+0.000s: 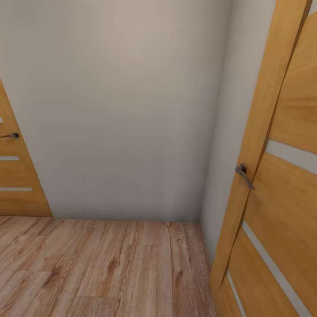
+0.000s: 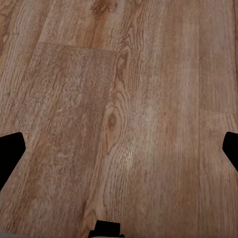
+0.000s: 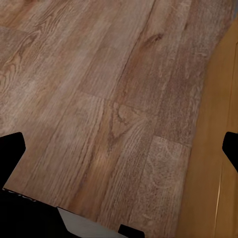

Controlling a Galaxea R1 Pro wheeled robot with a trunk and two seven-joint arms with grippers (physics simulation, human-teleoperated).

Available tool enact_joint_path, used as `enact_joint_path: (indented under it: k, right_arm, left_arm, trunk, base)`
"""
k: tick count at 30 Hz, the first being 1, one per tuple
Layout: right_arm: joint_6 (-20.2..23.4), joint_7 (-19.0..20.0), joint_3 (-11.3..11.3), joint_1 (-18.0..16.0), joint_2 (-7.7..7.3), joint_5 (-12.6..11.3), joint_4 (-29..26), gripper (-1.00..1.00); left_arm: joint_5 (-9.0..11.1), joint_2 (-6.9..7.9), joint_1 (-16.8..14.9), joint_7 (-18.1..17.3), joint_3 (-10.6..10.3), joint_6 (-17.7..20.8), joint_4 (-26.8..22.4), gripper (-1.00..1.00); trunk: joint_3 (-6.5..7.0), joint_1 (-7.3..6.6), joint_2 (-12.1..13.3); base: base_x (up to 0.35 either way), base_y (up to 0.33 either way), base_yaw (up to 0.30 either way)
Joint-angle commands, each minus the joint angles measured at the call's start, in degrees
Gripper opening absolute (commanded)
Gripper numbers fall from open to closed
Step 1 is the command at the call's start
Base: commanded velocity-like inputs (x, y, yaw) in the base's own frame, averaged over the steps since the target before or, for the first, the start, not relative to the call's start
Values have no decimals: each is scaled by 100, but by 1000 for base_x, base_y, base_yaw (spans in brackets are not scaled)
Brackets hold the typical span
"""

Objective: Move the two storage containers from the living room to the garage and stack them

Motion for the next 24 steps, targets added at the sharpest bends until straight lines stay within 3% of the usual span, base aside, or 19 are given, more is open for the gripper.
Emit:
enact_joint_path:
  k: [1,24]
  right_arm:
    - [-4,1,39,3,-2,-27,-12,100]
    - [2,3,49,3,-1,-23,-12,100]
  left_arm:
    - [-1,-1,-9,2,19,-32,21,100]
    - [-1,-1,-9,2,19,-32,21,100]
  trunk:
    - [-5,0,-3]
    - [-5,0,-3]
  base:
    - [0,0,0]
    - [0,10,0]
